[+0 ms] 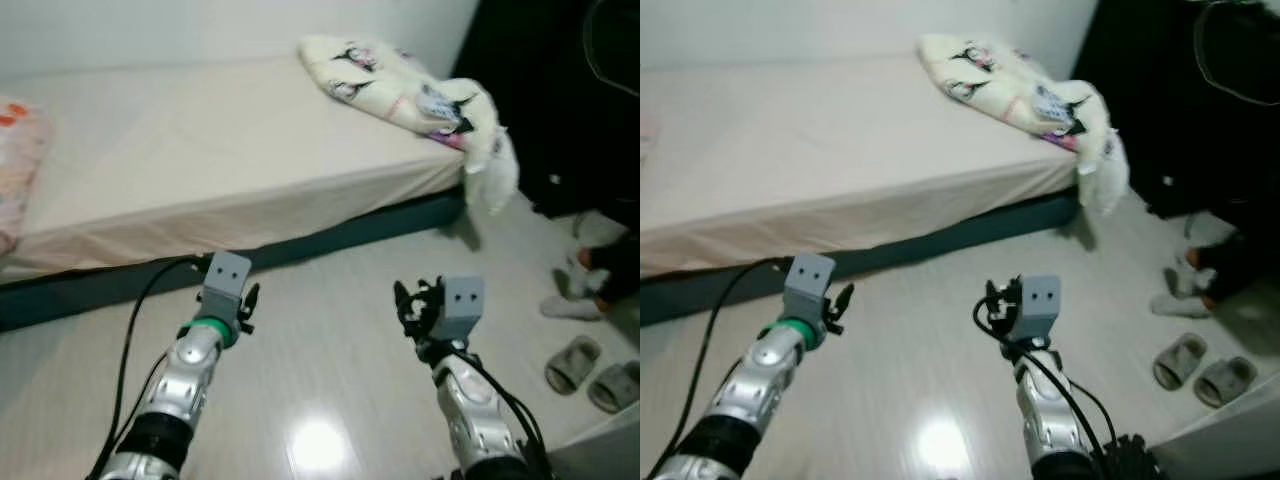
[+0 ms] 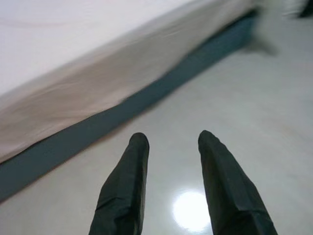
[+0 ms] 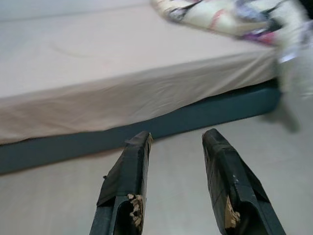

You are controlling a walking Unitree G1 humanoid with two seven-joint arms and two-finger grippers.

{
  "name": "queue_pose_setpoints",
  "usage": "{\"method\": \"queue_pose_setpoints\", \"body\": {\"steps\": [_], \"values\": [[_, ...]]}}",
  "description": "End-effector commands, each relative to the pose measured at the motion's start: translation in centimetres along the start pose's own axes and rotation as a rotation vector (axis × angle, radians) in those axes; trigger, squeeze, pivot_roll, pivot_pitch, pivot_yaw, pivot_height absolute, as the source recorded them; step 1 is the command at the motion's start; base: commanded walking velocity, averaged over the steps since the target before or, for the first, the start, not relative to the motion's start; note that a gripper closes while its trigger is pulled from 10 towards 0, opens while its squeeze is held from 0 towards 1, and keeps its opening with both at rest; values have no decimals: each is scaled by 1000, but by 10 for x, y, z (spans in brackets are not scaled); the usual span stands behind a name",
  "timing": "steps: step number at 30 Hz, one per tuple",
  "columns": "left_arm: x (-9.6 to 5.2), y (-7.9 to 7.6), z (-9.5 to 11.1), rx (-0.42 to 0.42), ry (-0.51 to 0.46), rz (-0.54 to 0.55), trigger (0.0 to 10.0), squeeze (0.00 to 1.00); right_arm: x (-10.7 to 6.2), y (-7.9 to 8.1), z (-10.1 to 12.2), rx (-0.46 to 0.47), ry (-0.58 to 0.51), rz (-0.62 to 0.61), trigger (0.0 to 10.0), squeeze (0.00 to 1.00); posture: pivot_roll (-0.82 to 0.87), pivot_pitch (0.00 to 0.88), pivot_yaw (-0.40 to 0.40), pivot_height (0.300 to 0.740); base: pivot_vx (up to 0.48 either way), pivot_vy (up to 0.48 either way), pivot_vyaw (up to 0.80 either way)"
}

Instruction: Clean up the room

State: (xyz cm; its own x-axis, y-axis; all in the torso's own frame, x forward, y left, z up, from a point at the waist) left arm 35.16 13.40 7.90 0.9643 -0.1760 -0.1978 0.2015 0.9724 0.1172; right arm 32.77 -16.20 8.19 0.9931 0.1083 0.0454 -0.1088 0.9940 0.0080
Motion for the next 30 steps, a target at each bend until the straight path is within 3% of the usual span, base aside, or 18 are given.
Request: {"method": "queue_pose_setpoints", "body": {"steps": [1, 20, 30], "values": [[-3, 2, -9, 5, 28, 7, 10000, 0, -3, 1, -5, 19, 14, -5, 10000, 0, 35, 37, 17, 740, 0, 0, -756], [-4, 2, -8, 22, -2, 5, 10000, 0, -4, 1, -4, 15, 4, -10, 10000, 0, 37, 46, 15, 740, 0, 0, -754], [-5, 2, -8, 21, 0, 6, 10000, 0, -3, 4, -2, 8, -6, -4, 10000, 0, 37, 46, 15, 740, 383, 288, 0]]}}
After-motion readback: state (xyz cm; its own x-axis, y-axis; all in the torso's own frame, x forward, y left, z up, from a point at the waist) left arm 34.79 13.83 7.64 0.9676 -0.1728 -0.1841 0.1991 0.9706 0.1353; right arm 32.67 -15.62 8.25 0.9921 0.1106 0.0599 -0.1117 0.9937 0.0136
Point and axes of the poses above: a point about 5 cm out from each wrist's last joint towards the gripper, its own x axis pointing out of the wrist towards the gripper, its own z axis along the axis of the wrist's last joint, y = z × x, the point moved 2 cm from there along x, pointing out of the wrist towards the gripper, and after that the axes turned 3 degrees about -x, right-handed, at the moved point
